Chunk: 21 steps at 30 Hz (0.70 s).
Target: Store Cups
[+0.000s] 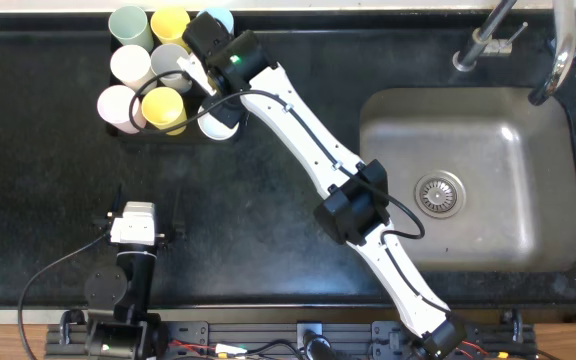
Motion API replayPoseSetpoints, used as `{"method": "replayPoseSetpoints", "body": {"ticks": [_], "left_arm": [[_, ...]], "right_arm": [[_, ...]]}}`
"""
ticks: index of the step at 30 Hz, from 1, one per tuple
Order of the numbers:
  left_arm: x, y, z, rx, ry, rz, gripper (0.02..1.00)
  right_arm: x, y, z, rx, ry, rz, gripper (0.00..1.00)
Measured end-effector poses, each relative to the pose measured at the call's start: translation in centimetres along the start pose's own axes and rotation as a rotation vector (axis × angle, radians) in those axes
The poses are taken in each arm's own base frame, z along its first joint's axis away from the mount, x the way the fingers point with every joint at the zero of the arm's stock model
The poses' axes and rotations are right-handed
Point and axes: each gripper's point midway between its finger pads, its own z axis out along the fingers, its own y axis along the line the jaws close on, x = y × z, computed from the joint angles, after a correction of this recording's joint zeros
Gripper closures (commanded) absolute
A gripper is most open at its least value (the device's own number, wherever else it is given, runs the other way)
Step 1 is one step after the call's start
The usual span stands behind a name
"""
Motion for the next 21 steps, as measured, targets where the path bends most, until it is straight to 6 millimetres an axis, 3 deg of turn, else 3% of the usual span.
{"method": "replayPoseSetpoints", "body": {"ticks": [1,2,3,5,6,13,21], "left_arm": [[0.0,0.0,0.0,0.000,0.000,0.000,0.020],[0.0,0.0,0.0,0.000,0.000,0.000,0.020],[0.0,0.0,0.0,0.000,0.000,0.000,0.020],[0.0,0.0,0.0,0.000,0.000,0.000,0.020],[0.0,0.0,0.0,0.000,0.000,0.000,0.020],[0.0,0.0,0.0,0.000,0.000,0.000,0.023],[0.0,0.0,0.0,0.000,0.000,0.000,0.020]], "right_arm": [[0.1,0.0,0.0,0.000,0.003,-0.001,0.958],[0.1,0.0,0.0,-0.001,0.004,-0.001,0.873],[0.1,0.0,0.0,-0.001,0.005,-0.001,0.669],[0.1,0.0,0.0,-0.001,0.004,-0.002,0.053],[0.1,0.0,0.0,-0.001,0.005,-0.001,0.003],[-0.1,-0.2,0.0,0.014,-0.003,-0.005,0.003],[0.0,-2.4,-0.2,0.137,0.010,0.011,0.003]]}}
